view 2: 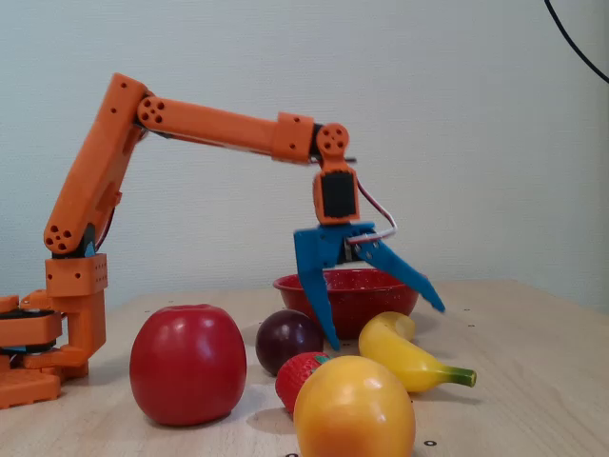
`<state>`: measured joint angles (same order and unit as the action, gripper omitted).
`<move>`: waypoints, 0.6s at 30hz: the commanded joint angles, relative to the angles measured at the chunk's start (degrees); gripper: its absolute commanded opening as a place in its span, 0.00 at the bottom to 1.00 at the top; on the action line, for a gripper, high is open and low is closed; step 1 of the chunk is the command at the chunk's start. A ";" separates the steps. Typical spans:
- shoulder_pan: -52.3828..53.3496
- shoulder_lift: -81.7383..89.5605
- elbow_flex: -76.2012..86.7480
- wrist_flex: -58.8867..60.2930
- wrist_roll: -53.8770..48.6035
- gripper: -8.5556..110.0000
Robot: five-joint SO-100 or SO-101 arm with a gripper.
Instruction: Put the banana in the red bowl.
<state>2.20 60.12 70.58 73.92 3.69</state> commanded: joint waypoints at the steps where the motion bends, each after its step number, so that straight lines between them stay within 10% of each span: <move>1: 0.44 2.64 -5.01 -1.14 0.53 0.50; 18: 1.58 -2.81 -6.59 -3.96 0.88 0.48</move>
<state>2.29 54.93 68.29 71.37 3.69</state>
